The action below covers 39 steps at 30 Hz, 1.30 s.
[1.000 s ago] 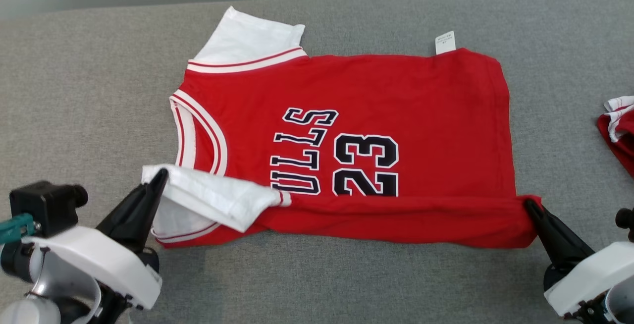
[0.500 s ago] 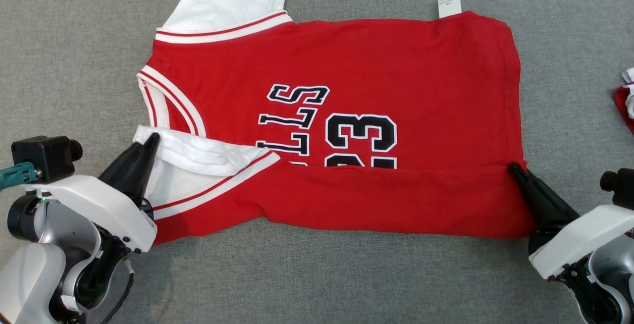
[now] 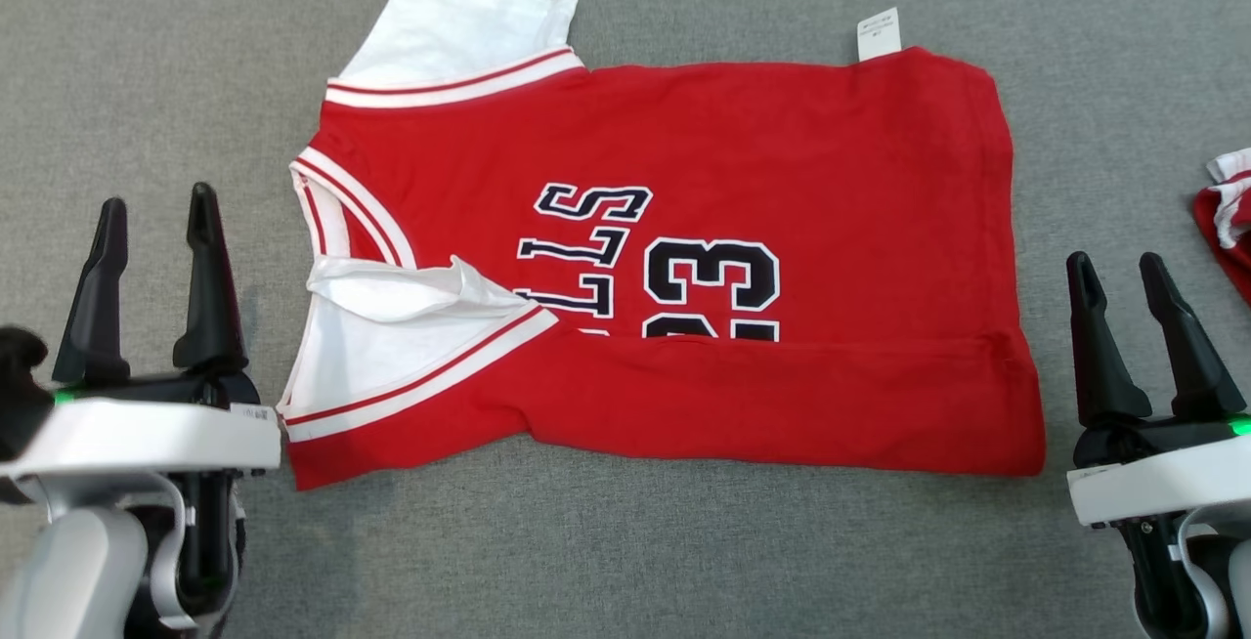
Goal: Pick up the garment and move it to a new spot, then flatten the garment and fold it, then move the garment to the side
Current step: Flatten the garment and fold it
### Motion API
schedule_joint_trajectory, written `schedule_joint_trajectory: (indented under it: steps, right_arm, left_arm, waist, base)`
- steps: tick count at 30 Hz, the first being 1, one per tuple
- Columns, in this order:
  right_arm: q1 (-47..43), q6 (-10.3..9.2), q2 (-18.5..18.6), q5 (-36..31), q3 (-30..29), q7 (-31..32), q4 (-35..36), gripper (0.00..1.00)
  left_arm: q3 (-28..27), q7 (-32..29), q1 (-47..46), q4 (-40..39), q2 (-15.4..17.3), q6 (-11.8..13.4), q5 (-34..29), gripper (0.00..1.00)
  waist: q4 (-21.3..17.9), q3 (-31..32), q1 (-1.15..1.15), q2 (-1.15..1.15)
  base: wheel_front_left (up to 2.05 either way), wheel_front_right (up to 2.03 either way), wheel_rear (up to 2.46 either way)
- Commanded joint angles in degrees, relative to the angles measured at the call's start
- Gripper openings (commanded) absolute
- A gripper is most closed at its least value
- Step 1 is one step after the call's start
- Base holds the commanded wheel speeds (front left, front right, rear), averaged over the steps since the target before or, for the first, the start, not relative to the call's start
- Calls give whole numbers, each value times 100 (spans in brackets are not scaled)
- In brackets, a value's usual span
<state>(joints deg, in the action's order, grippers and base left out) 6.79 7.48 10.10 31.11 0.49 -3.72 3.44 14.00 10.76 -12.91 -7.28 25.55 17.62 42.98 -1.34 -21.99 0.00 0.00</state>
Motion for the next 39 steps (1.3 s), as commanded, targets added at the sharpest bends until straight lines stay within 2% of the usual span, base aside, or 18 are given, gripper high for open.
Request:
schedule_joint_trajectory:
  steps: [1, 2, 6, 12, 22, 30, 39]
  right_arm:
    - [-16, 2, -31, -241, -9, -176, 52, 100]
    - [-25, 2, -65, -566, 8, -358, 55, 100]
    - [-101, 2, -153, -1149, 10, -639, 5, 100]
    - [-281, 2, -233, -1596, 44, -635, -179, 100]
    - [-499, 2, -338, -1819, 59, -553, -226, 100]
    - [-454, 2, -304, -1818, -6, -385, -207, 100]
    - [-710, 2, -245, -1703, 141, 129, -560, 100]
  left_arm:
    - [-58, 141, 124, -110, -72, 86, -78, 100]
    - [-107, 278, 303, -222, -110, 211, -290, 100]
    - [-21, 397, 648, -330, -200, 348, -756, 100]
    - [283, 423, 943, -81, -239, 454, -1264, 100]
    - [569, 371, 880, 401, -249, 342, -1426, 100]
    - [720, 95, 707, 525, -108, 247, -1484, 100]
    - [944, -493, 835, 1047, -182, -86, -1020, 100]
  waist:
    - [-27, 91, 0, 0]
    - [-40, 184, 0, 0]
    - [-14, 373, 0, 0]
    - [63, 604, 0, 0]
    - [128, 750, 0, 0]
    - [115, 651, 0, 0]
    - [40, 275, 0, 0]
  base:
    - [0, 0, 0]
    - [0, 0, 0]
    - [0, 0, 0]
    - [0, 0, 0]
    - [0, 0, 0]
    - [0, 0, 0]
    - [0, 0, 0]
